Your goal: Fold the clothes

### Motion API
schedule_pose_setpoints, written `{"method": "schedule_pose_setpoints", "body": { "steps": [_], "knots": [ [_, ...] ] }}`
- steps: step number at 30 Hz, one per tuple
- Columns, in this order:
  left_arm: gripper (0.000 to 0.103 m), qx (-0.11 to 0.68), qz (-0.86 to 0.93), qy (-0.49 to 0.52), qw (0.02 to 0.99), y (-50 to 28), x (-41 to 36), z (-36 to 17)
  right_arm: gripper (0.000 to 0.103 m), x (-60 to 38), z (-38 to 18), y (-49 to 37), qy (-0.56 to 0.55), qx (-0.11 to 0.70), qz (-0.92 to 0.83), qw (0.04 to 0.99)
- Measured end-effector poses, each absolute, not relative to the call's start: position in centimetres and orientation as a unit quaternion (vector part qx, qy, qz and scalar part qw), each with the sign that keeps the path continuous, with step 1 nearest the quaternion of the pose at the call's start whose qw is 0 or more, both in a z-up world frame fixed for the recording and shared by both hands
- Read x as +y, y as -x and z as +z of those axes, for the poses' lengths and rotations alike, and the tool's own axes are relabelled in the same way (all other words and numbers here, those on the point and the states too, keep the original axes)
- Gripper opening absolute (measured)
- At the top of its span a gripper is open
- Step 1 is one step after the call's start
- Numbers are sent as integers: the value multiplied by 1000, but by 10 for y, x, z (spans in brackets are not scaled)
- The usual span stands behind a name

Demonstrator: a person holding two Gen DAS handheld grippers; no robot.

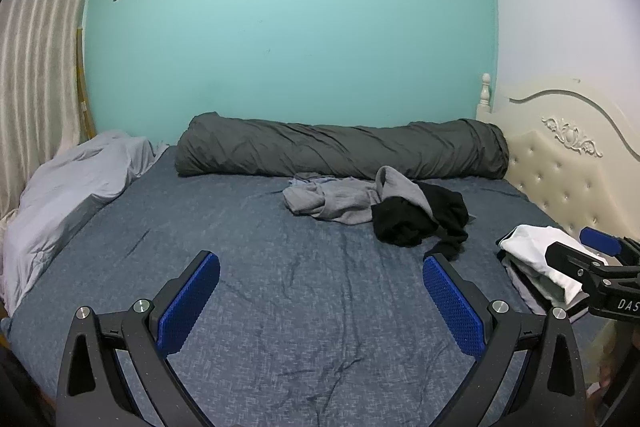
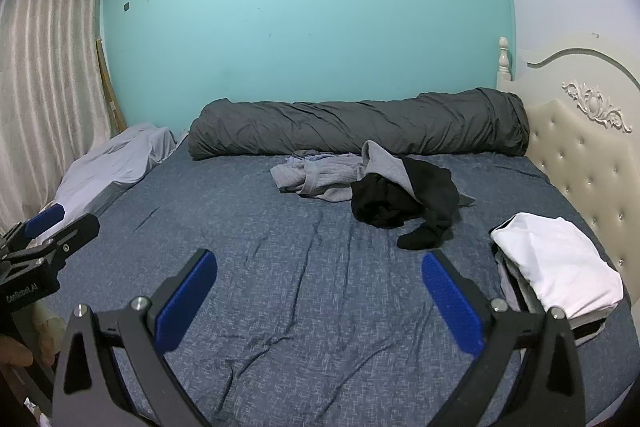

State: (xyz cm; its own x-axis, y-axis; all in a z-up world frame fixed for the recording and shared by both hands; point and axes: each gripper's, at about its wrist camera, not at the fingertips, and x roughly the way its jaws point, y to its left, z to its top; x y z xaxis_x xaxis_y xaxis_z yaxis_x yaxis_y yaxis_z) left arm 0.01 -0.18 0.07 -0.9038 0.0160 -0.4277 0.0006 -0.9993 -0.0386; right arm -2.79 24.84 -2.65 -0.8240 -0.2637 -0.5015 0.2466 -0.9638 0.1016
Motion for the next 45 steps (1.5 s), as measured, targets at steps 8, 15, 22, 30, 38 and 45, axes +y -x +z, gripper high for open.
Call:
{"method": "schedule_pose_setpoints", "body": {
  "steps": [8,15,22,30,38,45],
  "knots": [
    [103,-10,976,220,0,-1,-2,3,103,250,-28,27,-266,-14,-954,136],
    [103,-12,975,221,1,-1,5,-3,103,250,-29,29,-267,-13,-954,132],
    [103,-17,975,221,3,-6,2,-4,103,251,-27,29,-268,-14,-954,130],
    [103,-19,974,225,3,-5,1,1,103,254,-22,28,-267,-15,-955,129],
    [103,-19,974,228,5,-3,2,2,103,255,-21,27,-266,-14,-955,130],
    [103,-18,973,228,7,-4,4,3,103,256,-19,27,-266,-13,-955,130]
  ]
}}
